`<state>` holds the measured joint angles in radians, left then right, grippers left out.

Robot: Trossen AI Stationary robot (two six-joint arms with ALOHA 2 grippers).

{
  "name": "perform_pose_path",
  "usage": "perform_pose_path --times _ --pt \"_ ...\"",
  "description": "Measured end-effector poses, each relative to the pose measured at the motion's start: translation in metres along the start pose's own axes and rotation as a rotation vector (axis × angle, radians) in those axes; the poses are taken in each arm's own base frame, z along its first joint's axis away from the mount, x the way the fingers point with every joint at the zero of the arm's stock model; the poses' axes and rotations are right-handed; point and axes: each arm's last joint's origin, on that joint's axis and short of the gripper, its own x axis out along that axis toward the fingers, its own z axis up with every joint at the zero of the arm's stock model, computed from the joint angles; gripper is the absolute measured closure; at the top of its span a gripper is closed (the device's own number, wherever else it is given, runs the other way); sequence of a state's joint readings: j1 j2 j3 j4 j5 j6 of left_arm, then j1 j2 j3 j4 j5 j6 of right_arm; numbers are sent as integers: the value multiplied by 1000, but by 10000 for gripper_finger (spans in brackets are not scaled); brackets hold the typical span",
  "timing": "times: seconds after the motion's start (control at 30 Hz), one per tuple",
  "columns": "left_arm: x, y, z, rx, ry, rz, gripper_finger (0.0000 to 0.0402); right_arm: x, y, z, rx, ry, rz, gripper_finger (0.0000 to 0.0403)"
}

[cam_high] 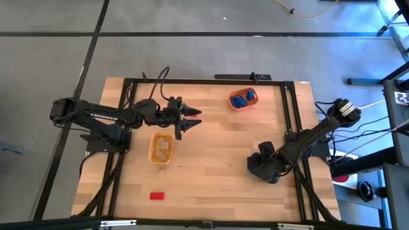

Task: Sort & place blocks by color
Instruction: Put the middle right red game piece into the blue bin, then put the top red game piece into the blue bin

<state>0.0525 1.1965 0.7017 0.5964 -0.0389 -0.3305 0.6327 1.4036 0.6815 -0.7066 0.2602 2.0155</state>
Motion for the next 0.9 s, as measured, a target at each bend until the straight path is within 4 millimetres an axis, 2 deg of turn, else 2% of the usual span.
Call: perform_pose_path --times 0.2,0.4,0.5,0.73,0.9 --pt "0 0 0 0 -1 0 188 9 0 -2 22 2 -43 260" --pt "0 0 0 0 -4 -1 188 12 0 -4 19 22 -69 189" --pt "0 0 1 0 -5 -1 188 12 0 -4 15 24 -70 171" --pt "0 0 1 0 -5 -1 188 6 -1 -2 11 28 -64 168" --pt "0 2 2 -5 -6 -4 188 -6 -2 1 6 43 -34 167"
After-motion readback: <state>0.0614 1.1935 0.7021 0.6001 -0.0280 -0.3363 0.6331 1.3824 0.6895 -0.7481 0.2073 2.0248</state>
